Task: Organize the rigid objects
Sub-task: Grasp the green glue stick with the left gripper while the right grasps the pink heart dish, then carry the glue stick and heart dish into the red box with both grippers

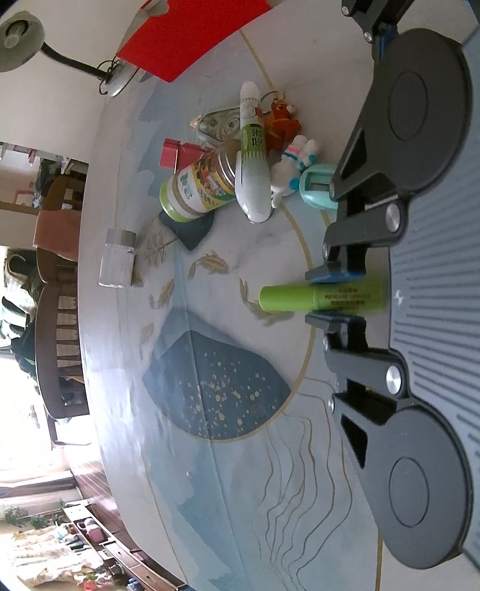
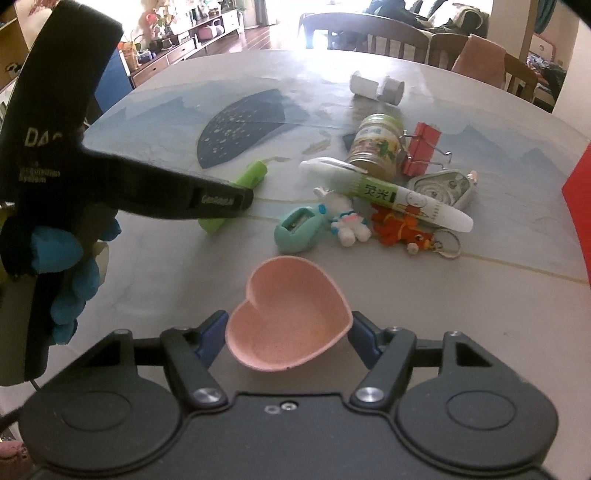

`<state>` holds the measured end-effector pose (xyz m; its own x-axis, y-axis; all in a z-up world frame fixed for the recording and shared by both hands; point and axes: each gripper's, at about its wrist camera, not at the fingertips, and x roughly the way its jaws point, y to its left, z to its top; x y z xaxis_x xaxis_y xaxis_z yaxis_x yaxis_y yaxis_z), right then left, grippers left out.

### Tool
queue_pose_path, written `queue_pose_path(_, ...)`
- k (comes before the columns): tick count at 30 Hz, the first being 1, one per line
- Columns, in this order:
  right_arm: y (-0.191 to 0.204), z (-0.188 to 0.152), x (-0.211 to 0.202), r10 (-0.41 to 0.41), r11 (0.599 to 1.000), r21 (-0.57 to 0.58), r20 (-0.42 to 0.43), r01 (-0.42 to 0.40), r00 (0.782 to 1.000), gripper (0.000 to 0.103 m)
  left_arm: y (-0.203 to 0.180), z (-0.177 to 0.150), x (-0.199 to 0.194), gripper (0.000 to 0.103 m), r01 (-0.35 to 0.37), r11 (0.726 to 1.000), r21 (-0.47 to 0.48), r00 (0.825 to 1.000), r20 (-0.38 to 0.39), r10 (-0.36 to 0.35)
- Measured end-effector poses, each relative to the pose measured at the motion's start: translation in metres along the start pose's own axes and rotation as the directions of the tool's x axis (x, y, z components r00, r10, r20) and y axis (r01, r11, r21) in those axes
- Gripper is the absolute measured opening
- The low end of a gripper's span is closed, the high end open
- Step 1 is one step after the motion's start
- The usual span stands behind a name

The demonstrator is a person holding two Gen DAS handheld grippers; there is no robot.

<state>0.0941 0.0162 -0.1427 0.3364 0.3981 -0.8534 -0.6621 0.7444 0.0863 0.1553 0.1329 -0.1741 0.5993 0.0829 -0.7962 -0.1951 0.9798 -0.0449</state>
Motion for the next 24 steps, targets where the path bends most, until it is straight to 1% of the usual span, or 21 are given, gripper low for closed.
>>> queue_pose_path(5,-0.013,-0.001,-0.012,-0.003,1.0,0.026,0.02,0.003,1.0,0.069,-0.006,0.0,-0.005,0.016,-0.006,1.0,0.011,1.0,0.013,0.006)
queue_pose_path(16,-0.05,0.003,-0.06,-0.004,0.996,0.085,0.082,-0.003,0.997,0.069,-0.007,0.001,-0.034,0.016,0.046,0.998,-0.042,0.999,0.008,-0.045)
queue_pose_path(24,-0.083,0.006,-0.098,-0.021,0.994,0.109,0.134,0.006,0.991,0.069,-0.03,0.013,-0.065,0.016,0.083,0.996,-0.029,0.996,0.028,-0.083)
